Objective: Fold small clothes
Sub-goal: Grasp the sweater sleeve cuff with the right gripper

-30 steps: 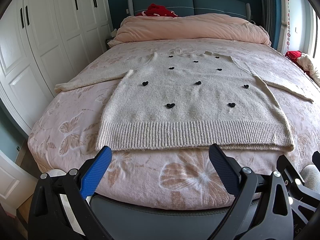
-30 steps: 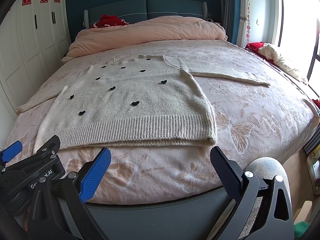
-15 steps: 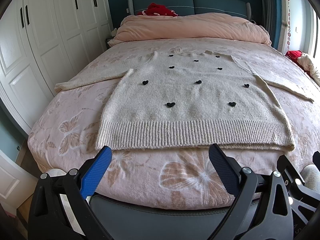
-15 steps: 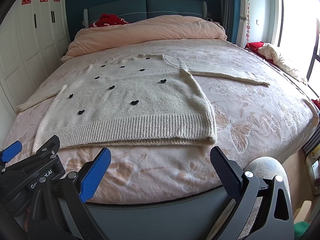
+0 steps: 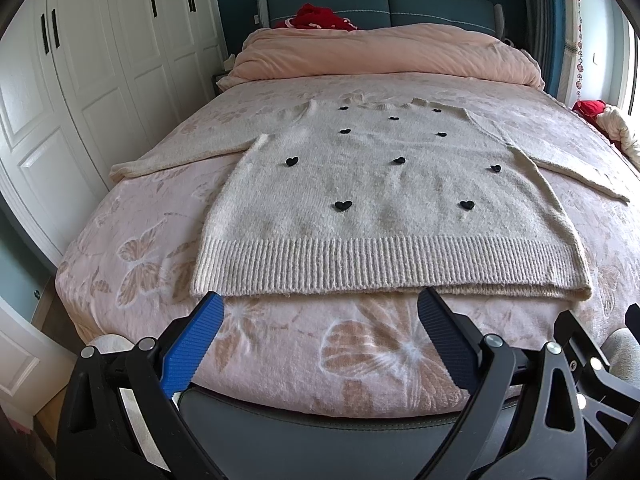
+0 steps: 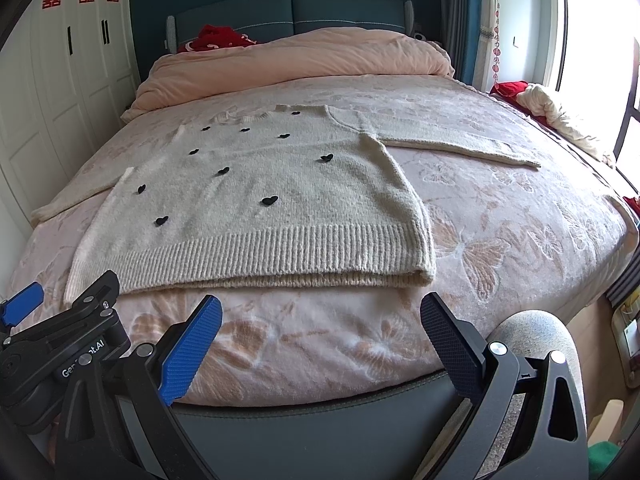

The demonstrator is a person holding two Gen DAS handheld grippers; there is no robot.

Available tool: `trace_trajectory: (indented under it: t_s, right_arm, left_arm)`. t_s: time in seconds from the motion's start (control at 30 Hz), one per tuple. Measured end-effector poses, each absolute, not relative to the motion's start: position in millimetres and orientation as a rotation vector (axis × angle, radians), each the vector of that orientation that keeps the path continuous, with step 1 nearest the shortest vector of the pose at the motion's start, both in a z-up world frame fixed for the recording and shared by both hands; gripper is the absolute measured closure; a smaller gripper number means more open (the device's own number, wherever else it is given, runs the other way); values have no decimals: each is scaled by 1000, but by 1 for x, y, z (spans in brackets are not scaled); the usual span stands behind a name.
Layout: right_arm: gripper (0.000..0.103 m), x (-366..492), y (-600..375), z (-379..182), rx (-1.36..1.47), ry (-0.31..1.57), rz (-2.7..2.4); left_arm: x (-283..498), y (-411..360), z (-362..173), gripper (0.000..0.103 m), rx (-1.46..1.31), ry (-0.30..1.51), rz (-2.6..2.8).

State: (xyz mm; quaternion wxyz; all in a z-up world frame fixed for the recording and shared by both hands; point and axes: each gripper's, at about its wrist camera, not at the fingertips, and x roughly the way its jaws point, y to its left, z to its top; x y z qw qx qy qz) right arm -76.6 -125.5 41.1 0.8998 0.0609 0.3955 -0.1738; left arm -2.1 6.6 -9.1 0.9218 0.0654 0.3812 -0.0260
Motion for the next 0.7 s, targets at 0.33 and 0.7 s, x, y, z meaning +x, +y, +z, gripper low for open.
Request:
trace_trajectory:
  t_s: [0.33, 0.7]
  right_arm:
    - [5, -63, -161, 12, 139, 882, -288]
    - [5, 20, -434, 13, 626, 806, -544]
  left_arm:
    - [7, 23, -26, 5, 64, 841, -36]
    - [41, 22, -21, 5, 5, 891, -63]
